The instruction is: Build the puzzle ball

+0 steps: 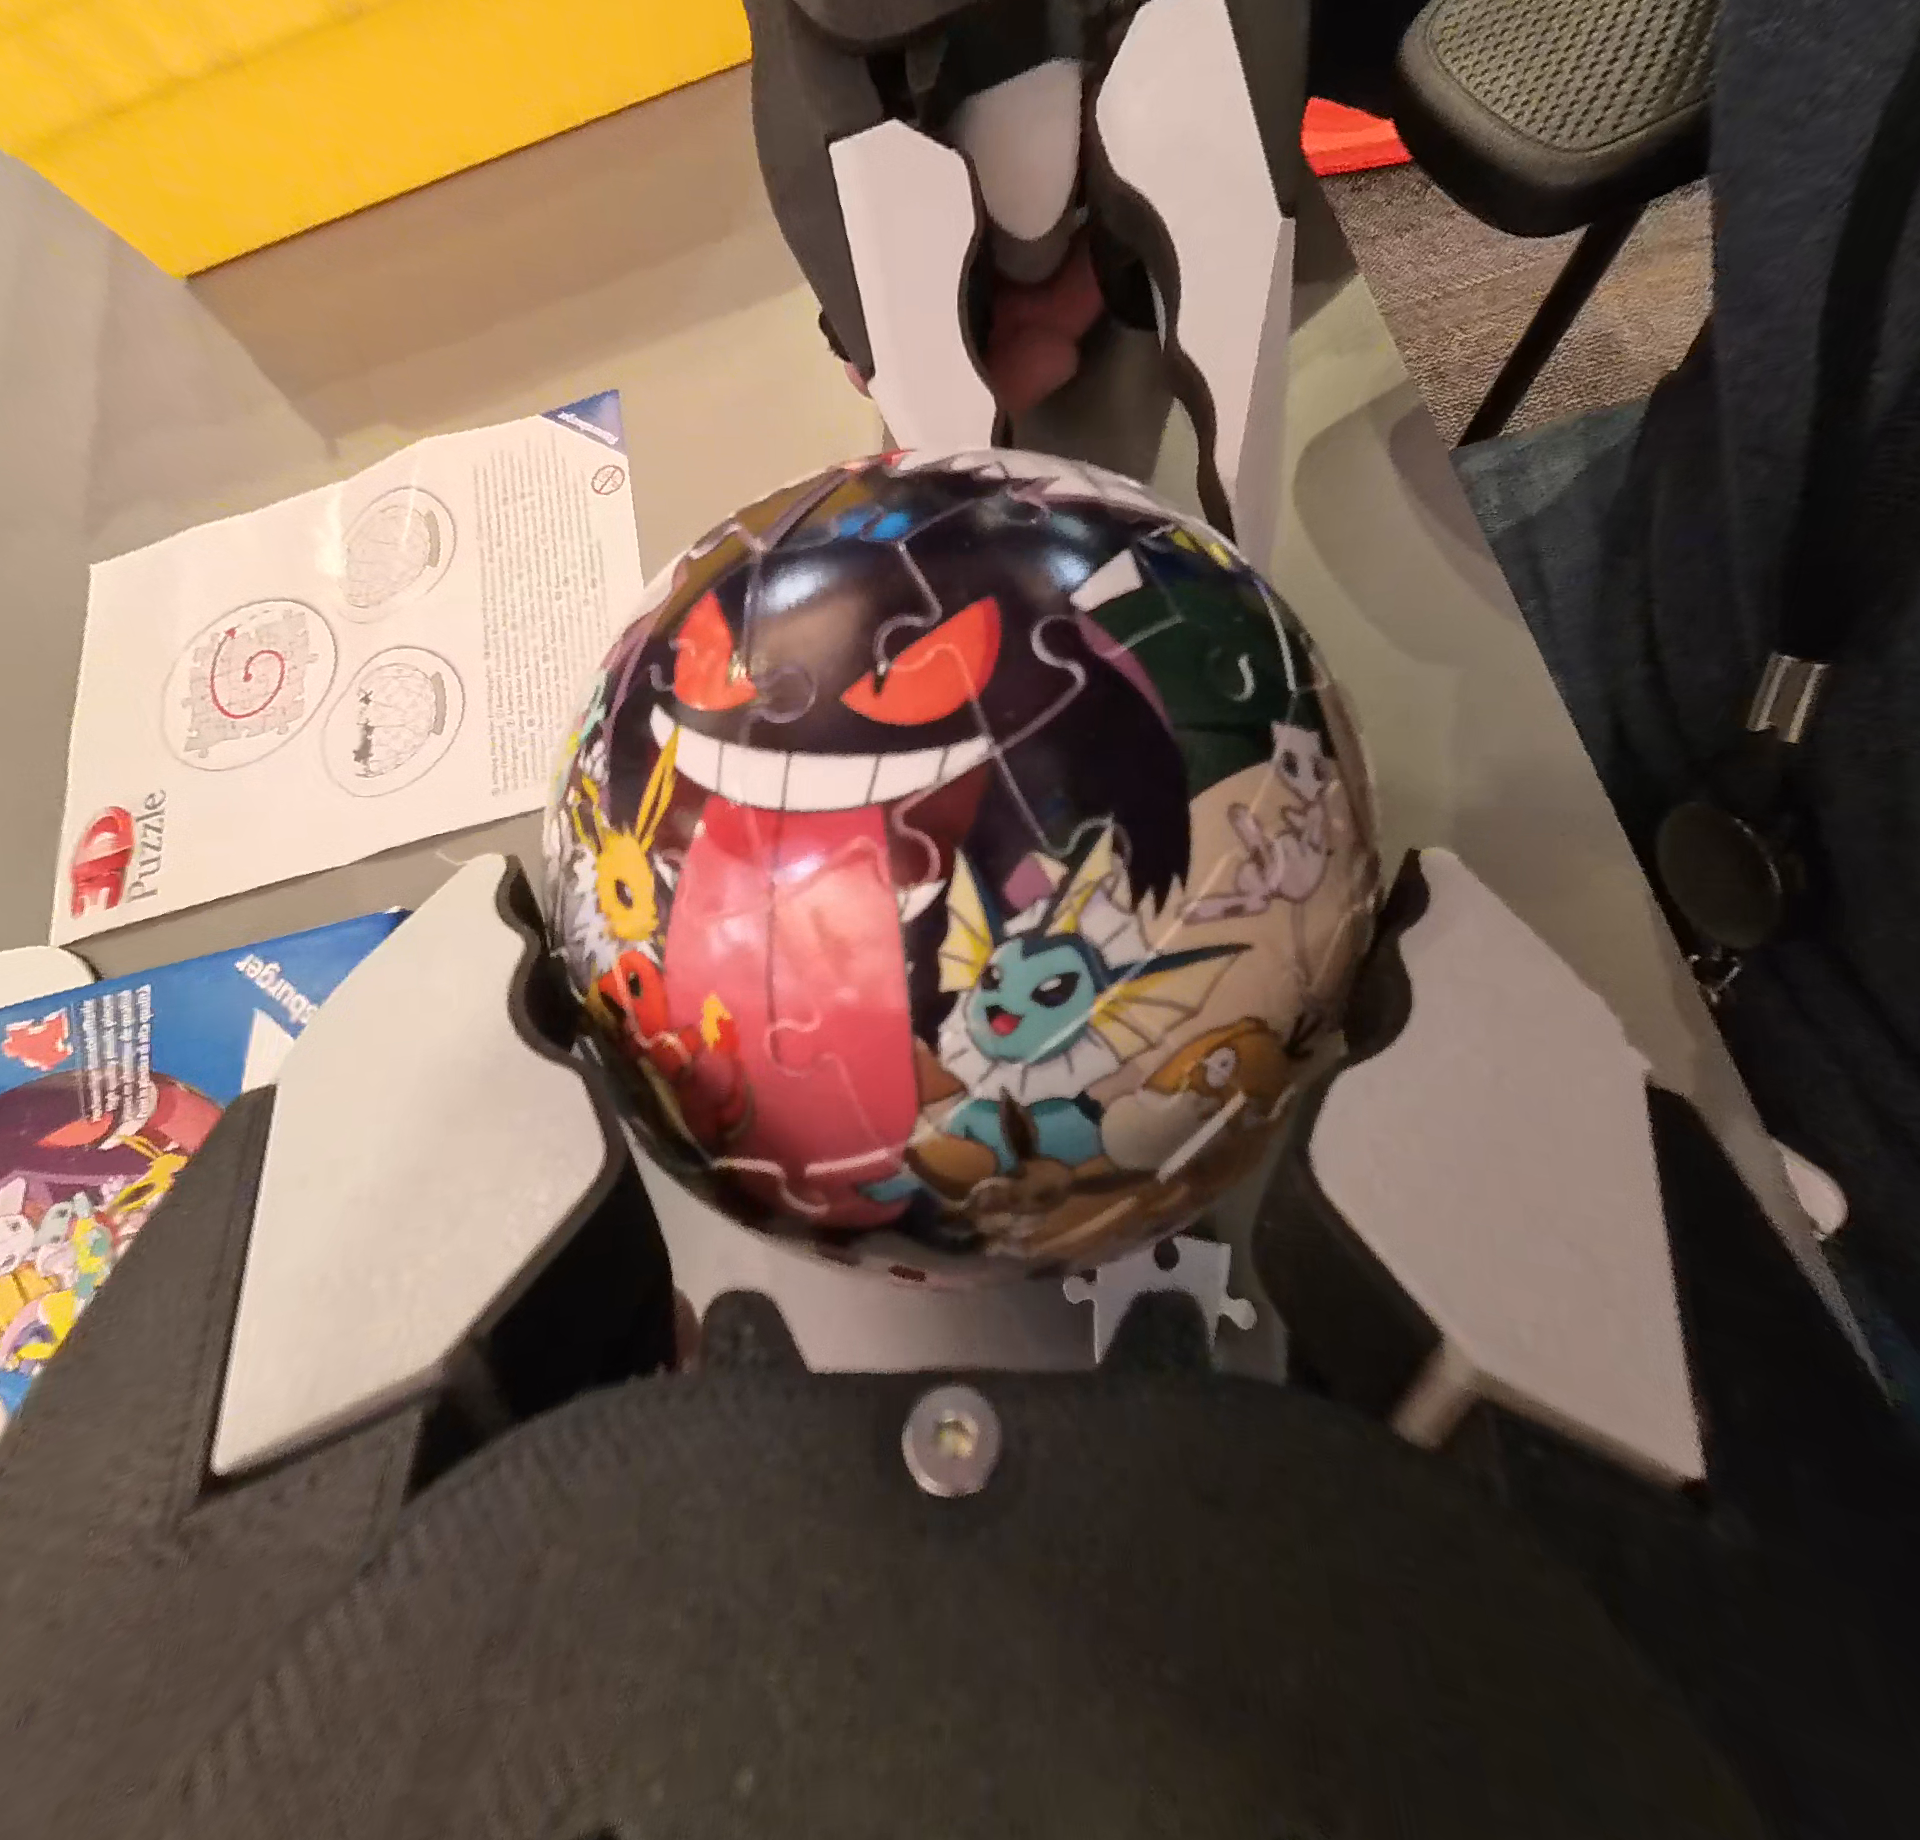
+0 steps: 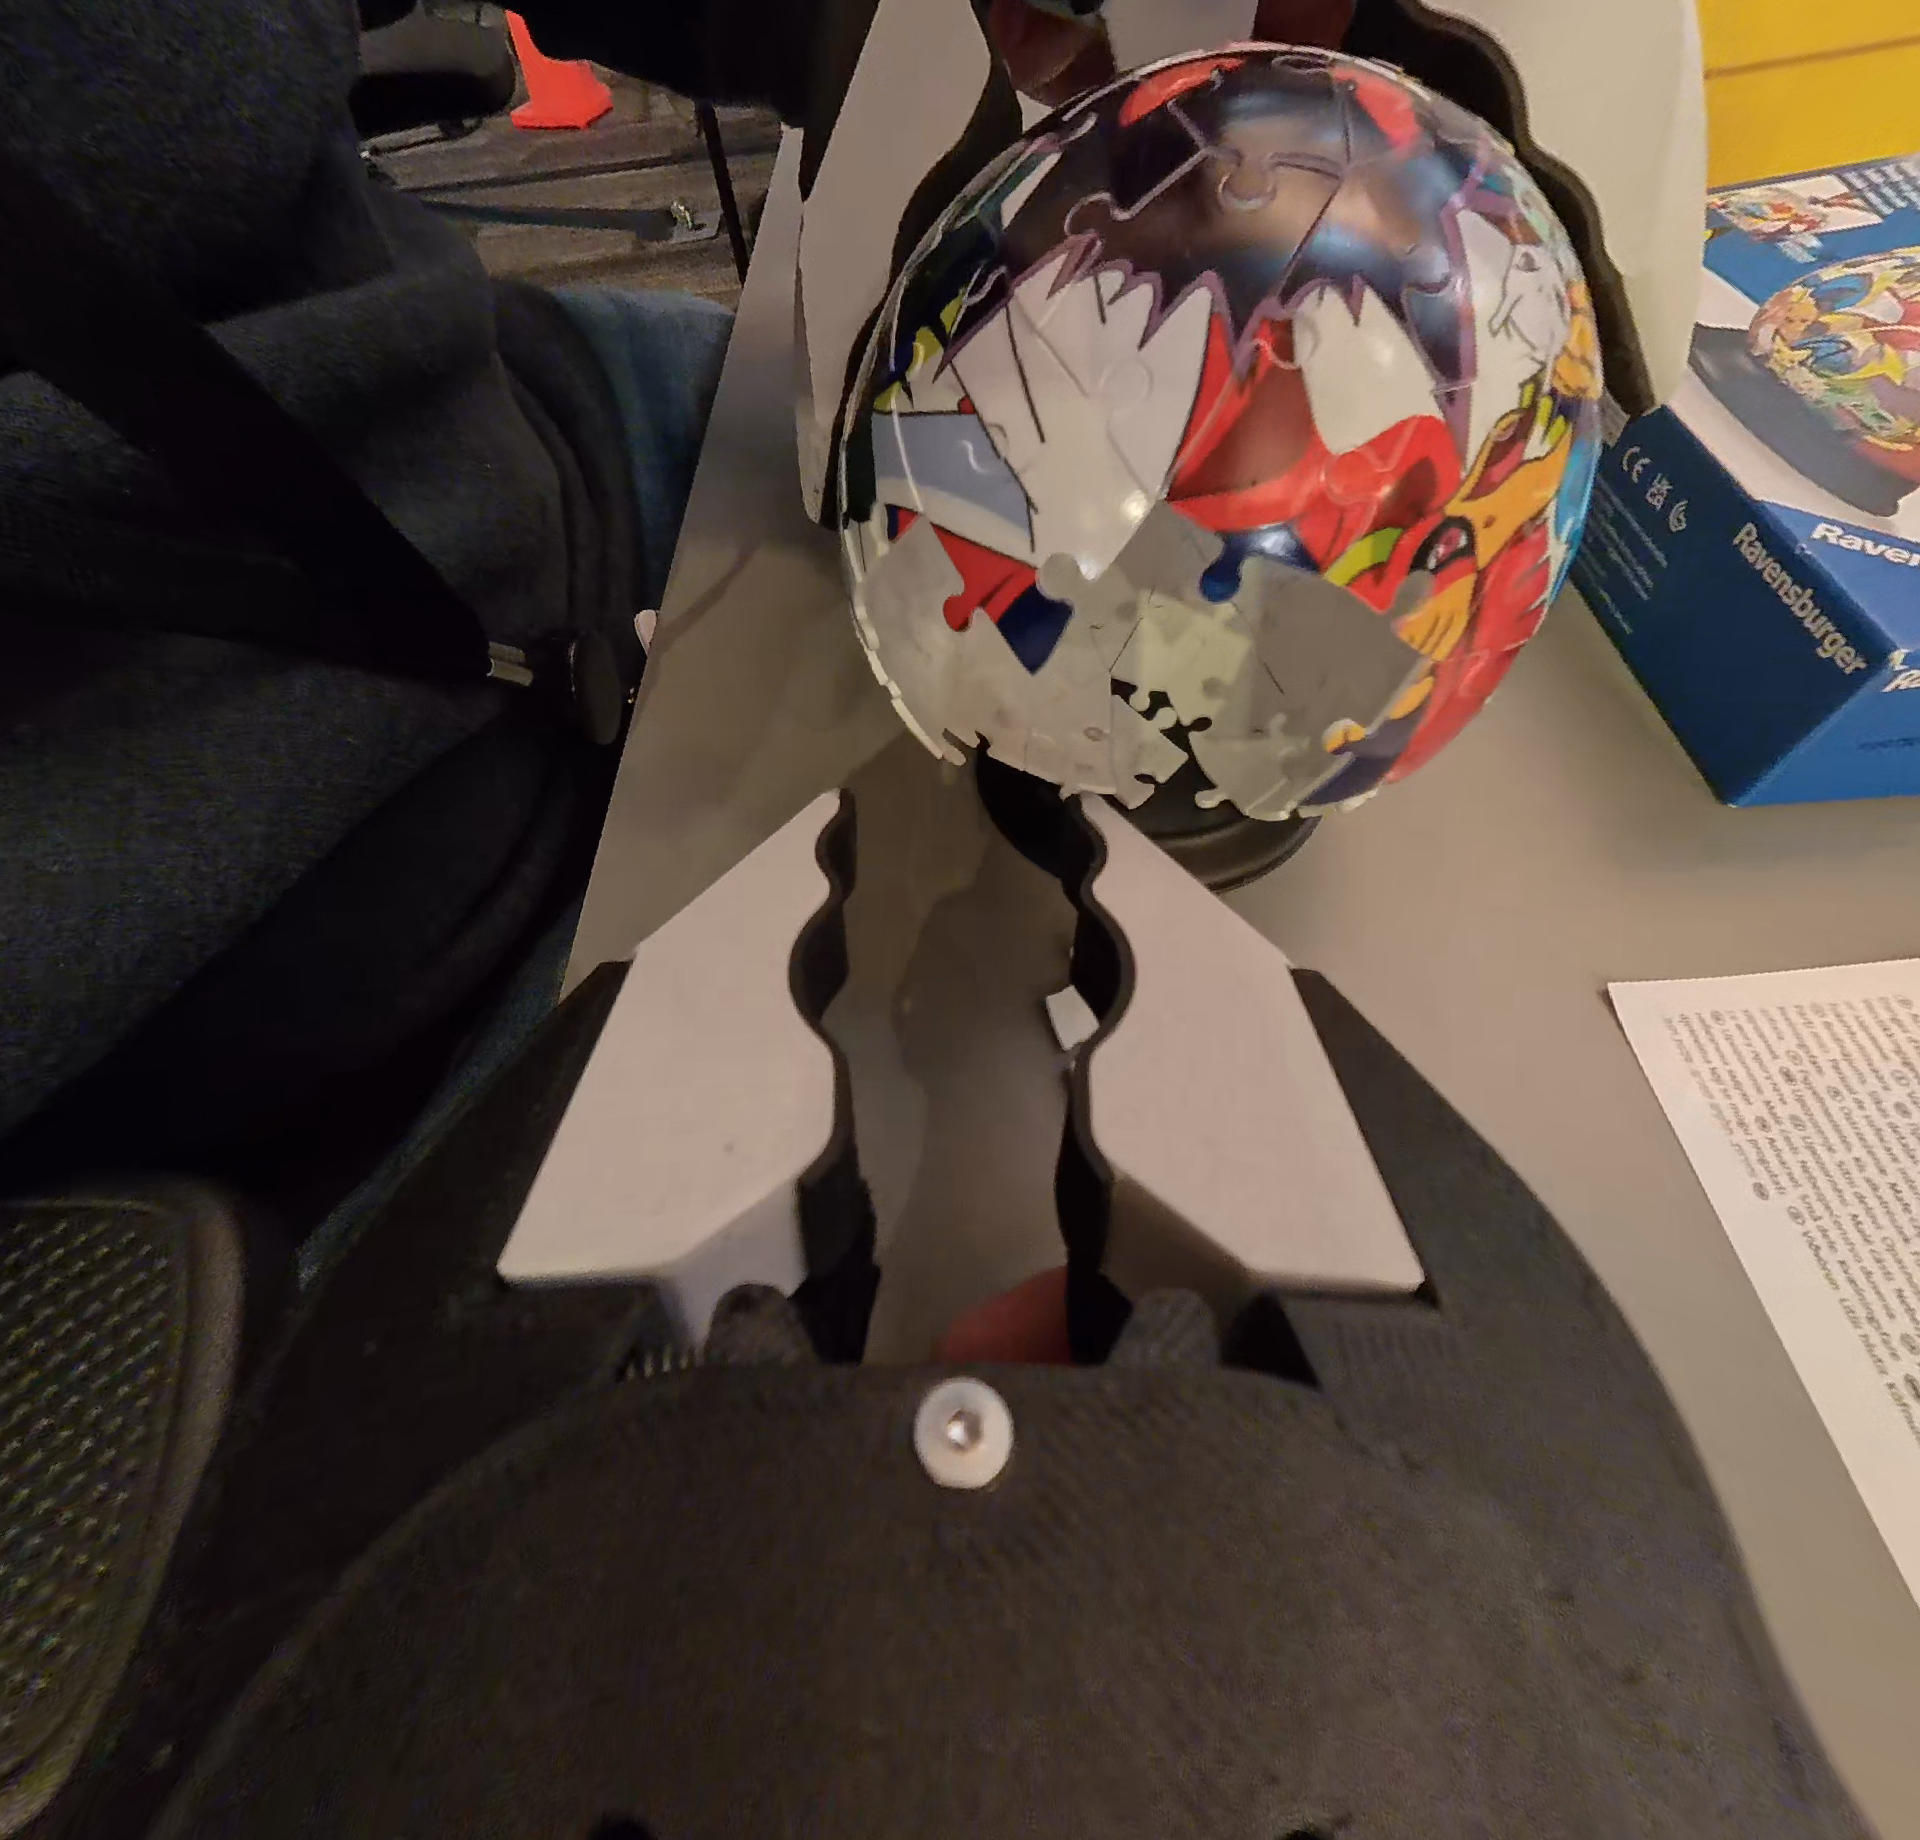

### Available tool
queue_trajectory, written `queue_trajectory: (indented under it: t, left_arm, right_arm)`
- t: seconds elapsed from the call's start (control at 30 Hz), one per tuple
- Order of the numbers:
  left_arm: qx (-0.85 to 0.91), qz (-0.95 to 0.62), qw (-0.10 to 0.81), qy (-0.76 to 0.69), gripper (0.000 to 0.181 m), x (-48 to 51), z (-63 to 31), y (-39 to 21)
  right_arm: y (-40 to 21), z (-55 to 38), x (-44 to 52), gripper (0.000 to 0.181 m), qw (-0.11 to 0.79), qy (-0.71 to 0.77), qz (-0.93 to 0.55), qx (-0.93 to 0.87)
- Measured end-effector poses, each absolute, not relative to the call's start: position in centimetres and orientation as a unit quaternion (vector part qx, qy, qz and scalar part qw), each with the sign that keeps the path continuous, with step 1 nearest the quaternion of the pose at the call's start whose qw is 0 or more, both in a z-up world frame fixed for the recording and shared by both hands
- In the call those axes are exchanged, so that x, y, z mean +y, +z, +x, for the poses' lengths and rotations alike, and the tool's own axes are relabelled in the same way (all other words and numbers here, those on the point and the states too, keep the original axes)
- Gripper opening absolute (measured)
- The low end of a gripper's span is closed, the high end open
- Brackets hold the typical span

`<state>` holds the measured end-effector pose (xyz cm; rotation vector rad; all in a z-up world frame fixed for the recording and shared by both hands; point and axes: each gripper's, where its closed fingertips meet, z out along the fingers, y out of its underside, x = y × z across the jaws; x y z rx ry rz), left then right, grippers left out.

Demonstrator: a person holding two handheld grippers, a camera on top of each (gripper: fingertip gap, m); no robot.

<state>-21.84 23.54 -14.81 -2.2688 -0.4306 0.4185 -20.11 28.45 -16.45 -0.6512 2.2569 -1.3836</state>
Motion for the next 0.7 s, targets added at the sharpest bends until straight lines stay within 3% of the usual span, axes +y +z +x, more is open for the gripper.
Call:
queue_trajectory:
  t: [0.7]
  left_arm:
    - [-0.176, -0.886, 0.387, 0.183, 0.143, 22.4, -21.6, -14.2]
  right_arm:
    - [-16.5, -20.2, 28.7, 0.042, 0.205, -0.496, -0.247, 0.807]
